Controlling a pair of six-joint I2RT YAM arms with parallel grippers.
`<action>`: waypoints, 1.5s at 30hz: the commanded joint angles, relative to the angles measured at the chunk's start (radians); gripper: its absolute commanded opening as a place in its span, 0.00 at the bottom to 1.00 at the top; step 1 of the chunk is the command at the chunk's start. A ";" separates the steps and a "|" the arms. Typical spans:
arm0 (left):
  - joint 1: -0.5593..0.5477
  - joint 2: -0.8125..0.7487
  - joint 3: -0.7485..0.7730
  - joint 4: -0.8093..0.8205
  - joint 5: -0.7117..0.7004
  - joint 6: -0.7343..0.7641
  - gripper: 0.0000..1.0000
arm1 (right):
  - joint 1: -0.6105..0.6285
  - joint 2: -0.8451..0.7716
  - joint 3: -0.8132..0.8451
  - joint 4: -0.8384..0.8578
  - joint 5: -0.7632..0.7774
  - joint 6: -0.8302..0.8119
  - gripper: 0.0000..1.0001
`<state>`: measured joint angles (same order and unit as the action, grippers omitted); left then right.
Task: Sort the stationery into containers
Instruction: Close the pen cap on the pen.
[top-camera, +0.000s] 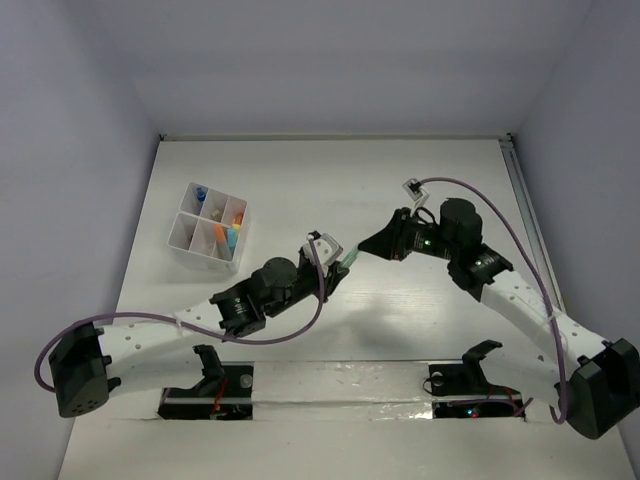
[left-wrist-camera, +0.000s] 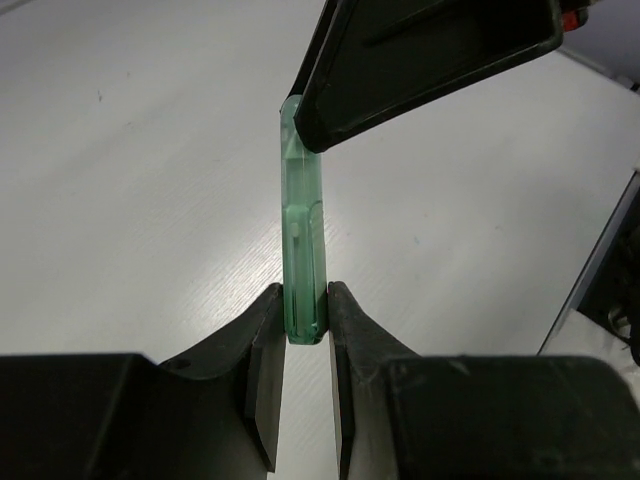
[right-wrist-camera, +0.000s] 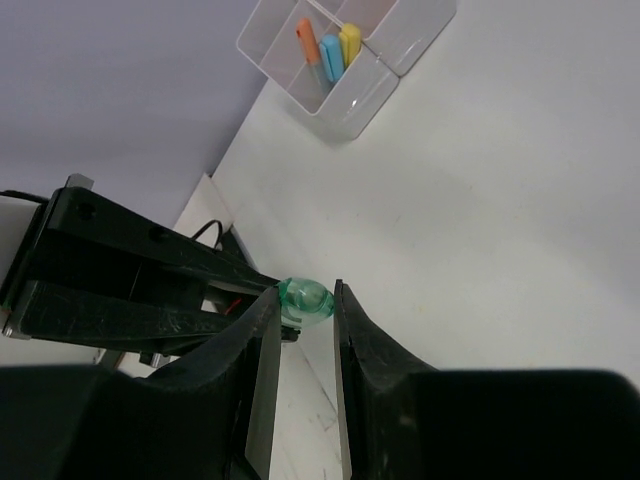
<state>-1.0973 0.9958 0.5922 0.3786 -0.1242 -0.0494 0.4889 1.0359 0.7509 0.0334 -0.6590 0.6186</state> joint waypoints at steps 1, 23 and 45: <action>0.019 -0.005 0.190 0.385 0.018 0.016 0.00 | 0.170 0.056 -0.070 -0.047 -0.130 0.061 0.00; 0.200 -0.031 0.290 0.373 0.169 -0.082 0.00 | 0.318 0.233 -0.334 0.318 -0.073 0.228 0.00; 0.272 -0.100 -0.055 0.416 0.242 -0.313 0.00 | 0.080 -0.092 0.014 -0.092 -0.089 -0.034 0.65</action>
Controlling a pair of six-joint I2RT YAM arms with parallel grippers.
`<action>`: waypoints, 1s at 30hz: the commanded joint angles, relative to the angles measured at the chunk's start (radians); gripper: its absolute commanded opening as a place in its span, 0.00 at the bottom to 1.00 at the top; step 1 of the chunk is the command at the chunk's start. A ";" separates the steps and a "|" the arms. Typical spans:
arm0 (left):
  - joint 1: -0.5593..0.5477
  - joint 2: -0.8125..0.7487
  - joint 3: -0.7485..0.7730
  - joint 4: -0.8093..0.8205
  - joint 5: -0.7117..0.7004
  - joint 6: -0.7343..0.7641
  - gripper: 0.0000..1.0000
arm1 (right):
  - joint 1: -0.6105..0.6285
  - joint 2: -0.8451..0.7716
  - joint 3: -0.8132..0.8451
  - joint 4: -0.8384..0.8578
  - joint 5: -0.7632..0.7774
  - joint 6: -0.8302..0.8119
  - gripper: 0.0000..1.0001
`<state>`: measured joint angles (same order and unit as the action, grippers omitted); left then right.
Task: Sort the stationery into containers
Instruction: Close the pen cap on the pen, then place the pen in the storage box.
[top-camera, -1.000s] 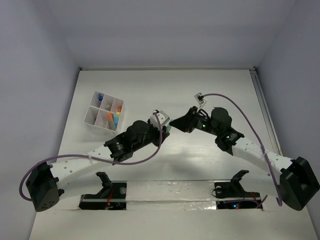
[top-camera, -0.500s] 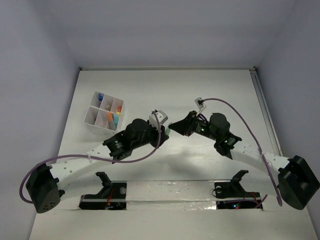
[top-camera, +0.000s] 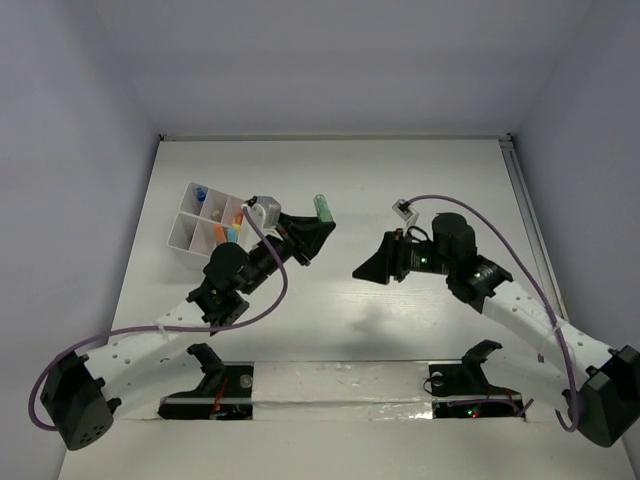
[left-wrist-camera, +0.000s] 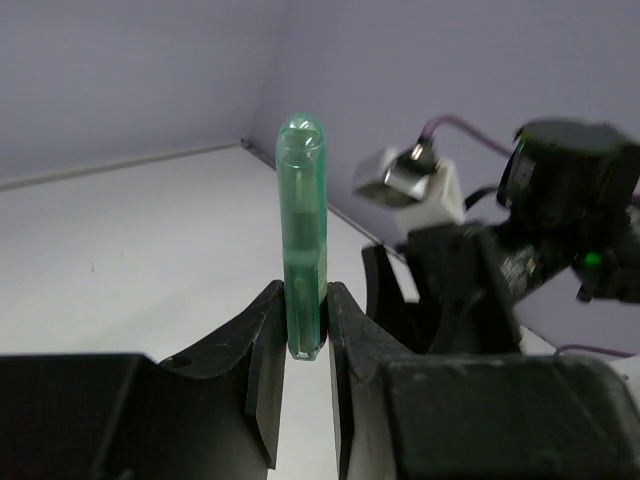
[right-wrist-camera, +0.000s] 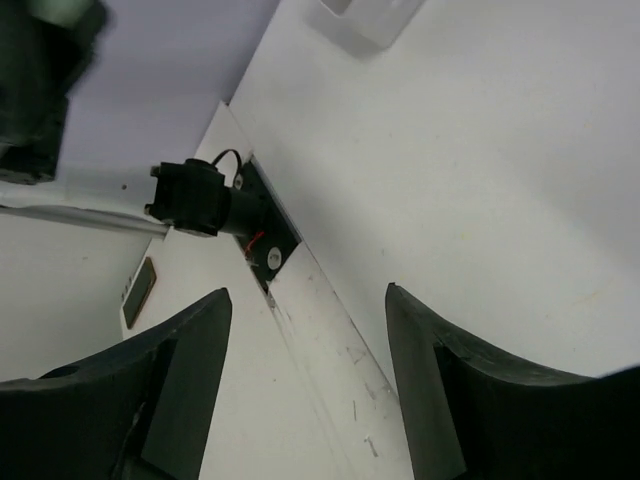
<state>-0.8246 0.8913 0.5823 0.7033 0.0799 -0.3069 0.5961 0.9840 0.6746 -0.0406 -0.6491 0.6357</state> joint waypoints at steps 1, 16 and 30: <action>-0.001 0.009 -0.055 0.108 0.049 -0.064 0.00 | -0.027 -0.041 0.121 -0.015 -0.115 -0.071 0.70; 0.008 0.064 -0.168 0.318 0.371 -0.320 0.00 | -0.067 0.113 0.373 0.123 -0.242 -0.189 0.80; 0.008 0.146 -0.133 0.355 0.388 -0.347 0.00 | -0.067 0.229 0.381 0.223 -0.346 -0.108 0.46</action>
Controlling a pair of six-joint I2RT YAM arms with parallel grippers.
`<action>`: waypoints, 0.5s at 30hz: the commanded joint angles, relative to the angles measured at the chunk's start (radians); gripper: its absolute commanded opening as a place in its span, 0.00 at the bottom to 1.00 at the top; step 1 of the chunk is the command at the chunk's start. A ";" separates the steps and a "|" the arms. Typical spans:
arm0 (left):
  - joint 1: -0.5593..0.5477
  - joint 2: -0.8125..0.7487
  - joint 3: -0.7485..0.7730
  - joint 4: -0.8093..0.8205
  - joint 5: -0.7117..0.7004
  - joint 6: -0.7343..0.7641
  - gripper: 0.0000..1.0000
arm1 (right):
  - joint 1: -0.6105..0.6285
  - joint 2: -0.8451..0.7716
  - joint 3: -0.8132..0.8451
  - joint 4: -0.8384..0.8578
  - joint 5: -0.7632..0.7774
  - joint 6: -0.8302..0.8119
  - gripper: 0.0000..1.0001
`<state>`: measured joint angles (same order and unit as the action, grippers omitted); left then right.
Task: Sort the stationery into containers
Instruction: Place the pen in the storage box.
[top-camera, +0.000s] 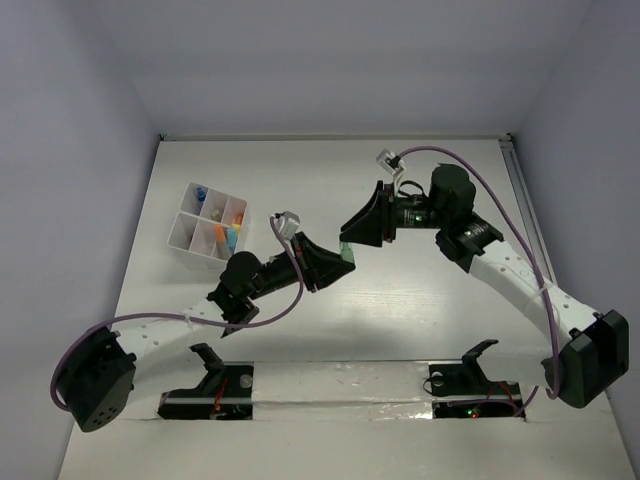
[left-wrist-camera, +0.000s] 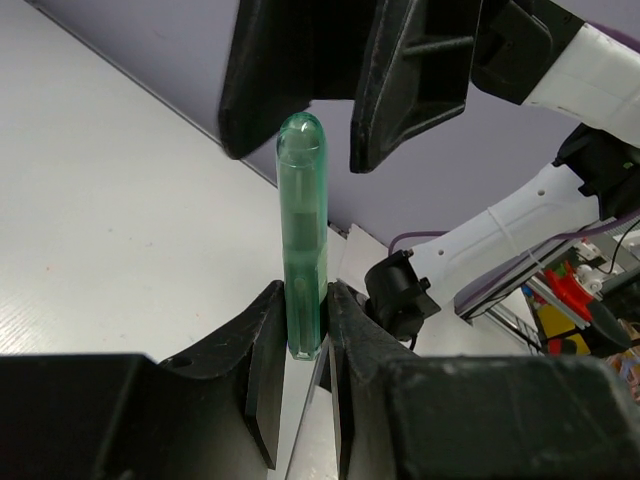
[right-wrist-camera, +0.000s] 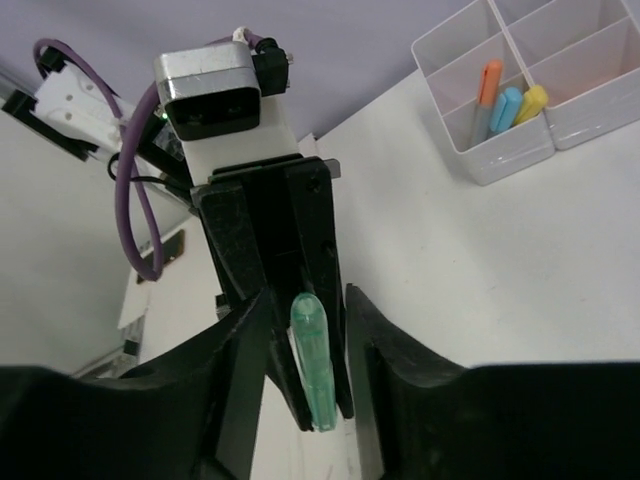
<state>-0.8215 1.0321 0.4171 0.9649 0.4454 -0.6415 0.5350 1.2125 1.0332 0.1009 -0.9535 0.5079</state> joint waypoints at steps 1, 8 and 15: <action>0.005 0.014 0.034 0.106 0.024 -0.017 0.00 | -0.006 0.002 0.019 0.086 -0.044 0.024 0.39; 0.005 0.020 0.055 0.117 0.019 -0.018 0.00 | -0.006 0.009 -0.007 0.054 -0.031 0.012 0.35; 0.005 0.029 0.078 0.124 0.018 -0.026 0.00 | 0.003 -0.002 -0.035 0.036 -0.022 0.001 0.22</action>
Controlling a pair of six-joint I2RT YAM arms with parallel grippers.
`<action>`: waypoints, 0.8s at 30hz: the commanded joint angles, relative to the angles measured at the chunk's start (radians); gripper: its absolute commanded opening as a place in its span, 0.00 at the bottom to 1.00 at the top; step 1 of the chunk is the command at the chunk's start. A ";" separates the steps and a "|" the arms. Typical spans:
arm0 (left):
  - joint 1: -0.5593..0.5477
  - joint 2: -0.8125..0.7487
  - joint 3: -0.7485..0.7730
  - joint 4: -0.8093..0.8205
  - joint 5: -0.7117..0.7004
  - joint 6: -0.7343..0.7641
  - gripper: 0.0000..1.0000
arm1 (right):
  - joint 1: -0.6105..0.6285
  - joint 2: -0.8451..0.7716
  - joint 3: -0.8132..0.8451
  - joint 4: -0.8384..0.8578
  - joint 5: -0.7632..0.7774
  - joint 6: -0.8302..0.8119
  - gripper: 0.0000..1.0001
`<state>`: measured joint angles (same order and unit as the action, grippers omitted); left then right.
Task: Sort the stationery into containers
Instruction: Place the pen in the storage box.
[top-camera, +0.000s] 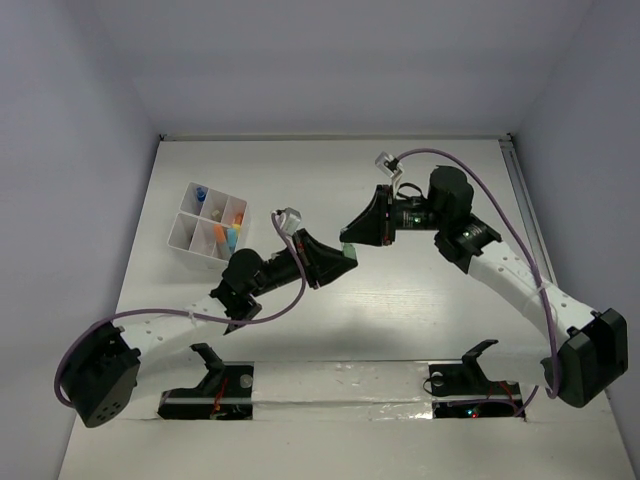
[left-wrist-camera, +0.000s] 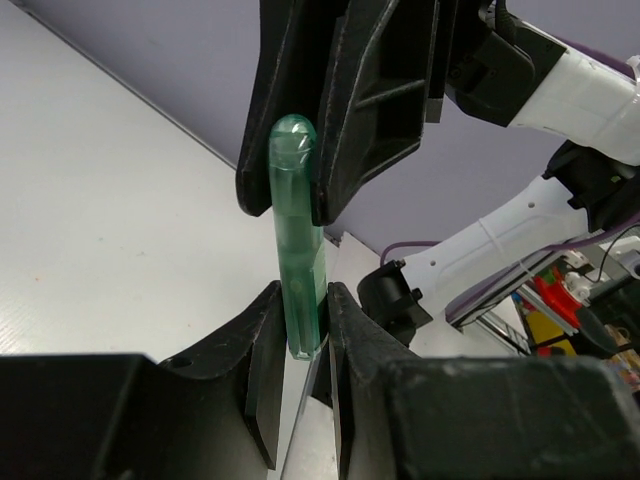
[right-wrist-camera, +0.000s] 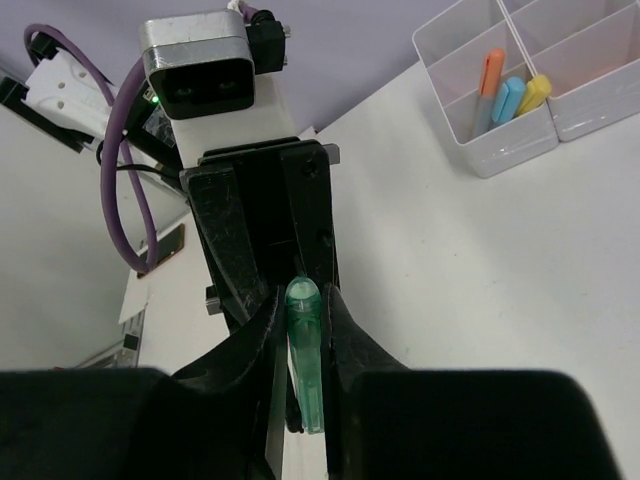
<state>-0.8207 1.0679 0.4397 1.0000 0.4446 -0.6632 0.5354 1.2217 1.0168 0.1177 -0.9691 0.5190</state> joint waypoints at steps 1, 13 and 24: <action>0.005 -0.003 0.059 0.089 0.020 -0.006 0.00 | 0.003 -0.016 -0.021 0.019 -0.005 -0.010 0.12; 0.146 -0.022 0.164 0.166 0.083 -0.096 0.00 | 0.012 -0.065 -0.185 0.011 0.030 -0.004 0.00; 0.264 -0.036 0.300 0.087 0.063 -0.119 0.00 | 0.155 -0.058 -0.385 0.148 0.098 0.084 0.00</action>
<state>-0.6338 1.0859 0.5701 0.7483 0.7349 -0.7242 0.5900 1.1091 0.7395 0.4744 -0.6991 0.6106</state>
